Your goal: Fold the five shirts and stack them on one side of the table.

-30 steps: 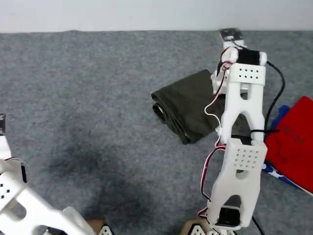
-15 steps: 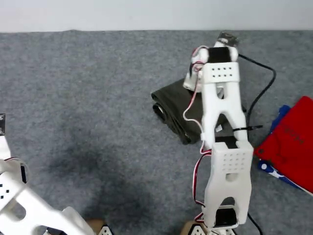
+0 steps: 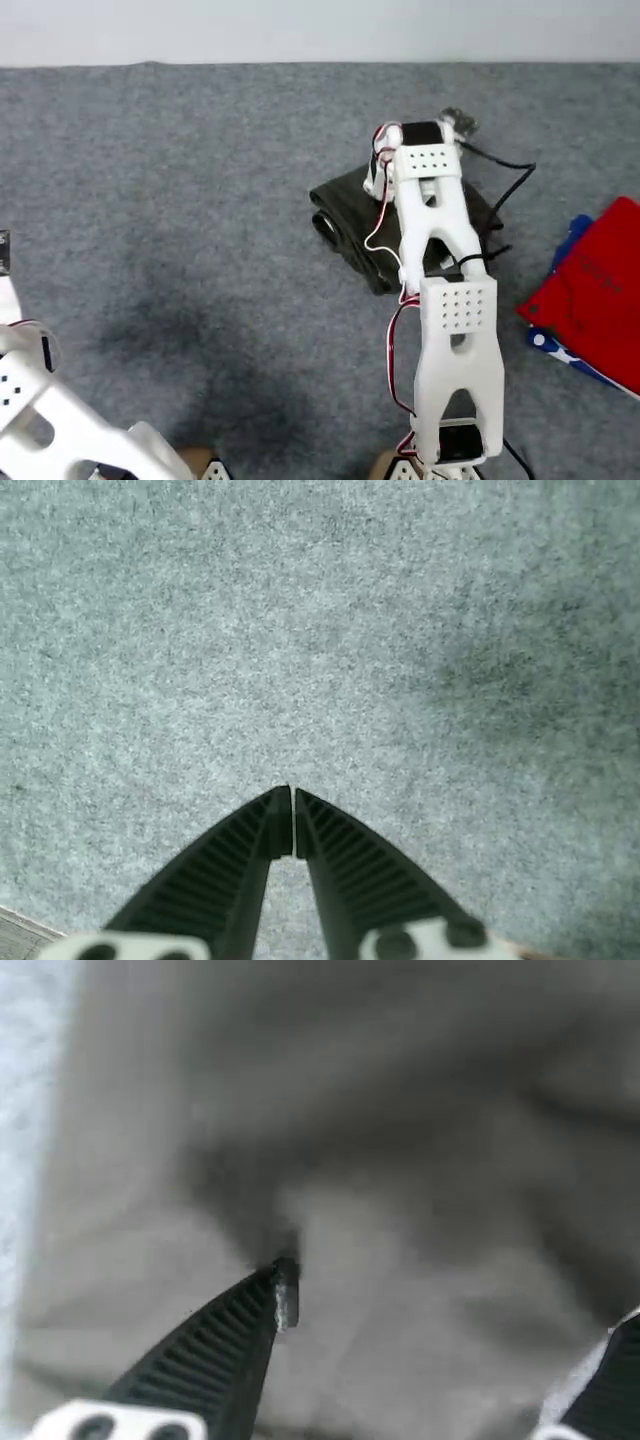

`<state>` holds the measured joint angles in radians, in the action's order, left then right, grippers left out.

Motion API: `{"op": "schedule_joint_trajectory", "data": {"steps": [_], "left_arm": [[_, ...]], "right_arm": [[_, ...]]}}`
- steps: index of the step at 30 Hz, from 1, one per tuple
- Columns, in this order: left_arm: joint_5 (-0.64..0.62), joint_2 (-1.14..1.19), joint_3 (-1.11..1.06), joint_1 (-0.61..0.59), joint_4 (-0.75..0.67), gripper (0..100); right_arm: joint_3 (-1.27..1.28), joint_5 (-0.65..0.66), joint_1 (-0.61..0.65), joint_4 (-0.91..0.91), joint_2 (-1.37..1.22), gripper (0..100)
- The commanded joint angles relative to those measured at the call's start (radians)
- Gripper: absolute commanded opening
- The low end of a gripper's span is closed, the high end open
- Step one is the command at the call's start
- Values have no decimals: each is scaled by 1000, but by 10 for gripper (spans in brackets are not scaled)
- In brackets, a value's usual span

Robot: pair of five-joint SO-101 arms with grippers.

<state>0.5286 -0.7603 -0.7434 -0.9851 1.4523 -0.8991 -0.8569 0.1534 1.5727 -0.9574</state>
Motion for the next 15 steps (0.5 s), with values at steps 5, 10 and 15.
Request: {"op": "schedule_joint_trajectory", "data": {"steps": [5,10,15], "left_arm": [[11,-12,-35,9,-34,19],[11,-17,-28,52,-34,19],[11,-17,-28,112,-34,19]], "right_arm": [[-8,-21,-21,-42,-104,442],[-34,-9,-47,-25,-107,210],[-34,77,-74,-18,-113,8]]}}
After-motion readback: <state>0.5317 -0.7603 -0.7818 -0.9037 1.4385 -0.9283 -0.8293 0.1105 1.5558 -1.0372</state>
